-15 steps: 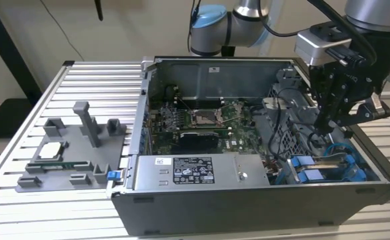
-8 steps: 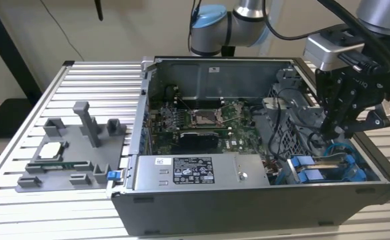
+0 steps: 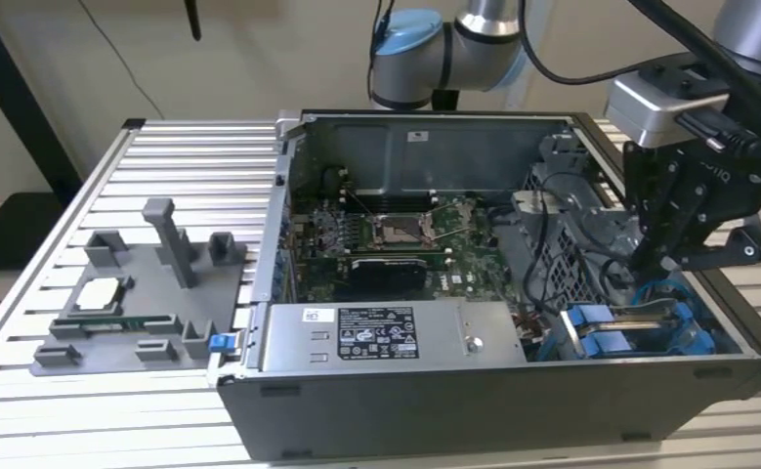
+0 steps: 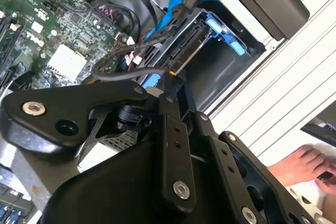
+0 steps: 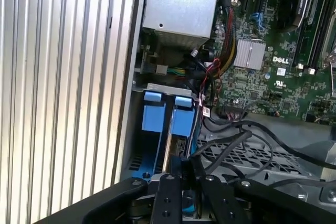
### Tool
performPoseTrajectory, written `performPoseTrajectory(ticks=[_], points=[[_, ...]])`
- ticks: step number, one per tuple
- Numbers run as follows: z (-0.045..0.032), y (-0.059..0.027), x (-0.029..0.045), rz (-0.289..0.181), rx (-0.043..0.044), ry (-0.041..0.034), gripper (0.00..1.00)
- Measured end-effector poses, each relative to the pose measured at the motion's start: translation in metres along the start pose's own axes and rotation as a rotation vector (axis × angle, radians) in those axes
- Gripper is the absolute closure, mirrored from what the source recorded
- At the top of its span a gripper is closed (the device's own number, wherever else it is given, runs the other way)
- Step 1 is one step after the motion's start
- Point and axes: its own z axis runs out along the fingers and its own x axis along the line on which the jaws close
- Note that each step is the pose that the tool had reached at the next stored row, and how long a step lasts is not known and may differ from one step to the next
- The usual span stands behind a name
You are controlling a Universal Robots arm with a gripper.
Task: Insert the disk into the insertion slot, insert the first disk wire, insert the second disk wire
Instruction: 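Insert the first disk wire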
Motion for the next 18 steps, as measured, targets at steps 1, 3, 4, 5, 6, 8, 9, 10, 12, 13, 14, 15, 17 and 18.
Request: performPoseTrajectory(ticks=[1, 3, 4, 5, 6, 8, 9, 10, 12, 13, 14, 15, 17, 18], points=[[0.0007, 0.0, 0.0005, 0.001, -0.0013, -0.0018, 1.0], [0.0018, -0.0001, 0.0011, 0.003, -0.0028, -0.0078, 1.0], [0.0024, -0.0001, 0.0013, 0.005, -0.0035, -0.0121, 1.0], [0.0027, -0.0001, 0.0015, 0.006, -0.0039, -0.0166, 1.0], [0.0031, -0.0001, 0.0017, 0.007, -0.0045, -0.0216, 1.0], [0.0038, -0.0001, 0.0021, 0.01, -0.0058, -0.0312, 1.0], [0.004, -0.0003, 0.0024, 0.011, -0.0068, -0.0347, 1.0], [0.0042, -0.0004, 0.0029, 0.011, -0.0082, -0.0372, 1.0], [0.0044, -0.0009, 0.0043, 0.012, -0.0121, -0.0407, 1.0], [0.0044, -0.0015, 0.0054, 0.012, -0.0163, -0.0416, 1.0], [0.0045, -0.0022, 0.0067, 0.012, -0.0221, -0.0425, 1.0], [0.0046, -0.003, 0.0079, 0.013, -0.0288, -0.0434, 1.0], [0.0048, -0.005, 0.0103, 0.013, -0.0421, -0.0458, 1.0], [0.0049, -0.006, 0.0114, 0.013, -0.048, -0.0472, 1.0]])
